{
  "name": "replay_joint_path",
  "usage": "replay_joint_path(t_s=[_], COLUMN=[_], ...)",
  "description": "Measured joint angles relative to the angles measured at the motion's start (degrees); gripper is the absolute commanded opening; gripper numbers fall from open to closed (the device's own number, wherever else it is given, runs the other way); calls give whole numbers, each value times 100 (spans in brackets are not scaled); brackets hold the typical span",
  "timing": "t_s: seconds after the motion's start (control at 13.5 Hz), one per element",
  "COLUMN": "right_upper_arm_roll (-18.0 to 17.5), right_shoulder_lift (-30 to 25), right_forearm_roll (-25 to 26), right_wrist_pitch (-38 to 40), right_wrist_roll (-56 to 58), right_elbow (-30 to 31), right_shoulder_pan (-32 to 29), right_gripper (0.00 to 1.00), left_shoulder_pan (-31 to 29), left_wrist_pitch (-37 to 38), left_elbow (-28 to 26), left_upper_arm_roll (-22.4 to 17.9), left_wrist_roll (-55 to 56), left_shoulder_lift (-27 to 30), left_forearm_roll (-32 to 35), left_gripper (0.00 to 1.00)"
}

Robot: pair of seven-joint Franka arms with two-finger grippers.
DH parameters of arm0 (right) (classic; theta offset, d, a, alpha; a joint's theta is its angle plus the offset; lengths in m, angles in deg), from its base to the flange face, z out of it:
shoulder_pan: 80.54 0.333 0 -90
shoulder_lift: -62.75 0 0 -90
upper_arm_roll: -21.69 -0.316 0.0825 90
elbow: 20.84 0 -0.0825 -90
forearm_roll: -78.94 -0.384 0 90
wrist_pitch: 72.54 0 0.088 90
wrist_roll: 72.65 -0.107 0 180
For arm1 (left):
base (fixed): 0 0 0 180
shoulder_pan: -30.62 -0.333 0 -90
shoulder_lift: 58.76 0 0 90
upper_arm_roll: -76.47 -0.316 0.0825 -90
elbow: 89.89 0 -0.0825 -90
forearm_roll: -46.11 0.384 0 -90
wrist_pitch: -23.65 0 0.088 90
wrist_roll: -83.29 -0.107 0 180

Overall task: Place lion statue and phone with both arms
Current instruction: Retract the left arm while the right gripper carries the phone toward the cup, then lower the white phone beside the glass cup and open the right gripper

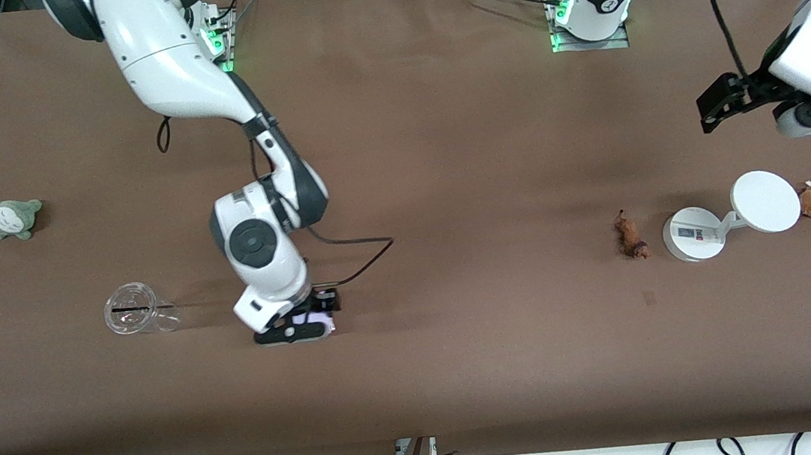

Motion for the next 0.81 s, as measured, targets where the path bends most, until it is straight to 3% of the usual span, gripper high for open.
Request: replay_joint_path(t_s=[0.22, 0.44, 0.81], right_upper_arm_roll=[4, 13, 33], right_shoulder_lift=[-78, -156, -191], right_forearm_roll=[-21, -22, -25], right_wrist_pitch=[479, 534, 529], right_wrist_roll=[412, 959, 1252], right_elbow=[62, 342, 582], right_shoulder_pan=[-435, -870, -1132], right_gripper=[41, 41, 41], left_shoulder_pan=[-67, -70, -67], left_wrist_pitch=[135, 102, 71], left_elbow=[48, -323, -740], left_upper_arm_roll=[-192, -460, -477], left_wrist_roll=[-94, -157, -163], left_shoulder_lift=[-2, 191, 527], left_forearm_roll=[-370, -464, -467], left_gripper=[100, 100, 100])
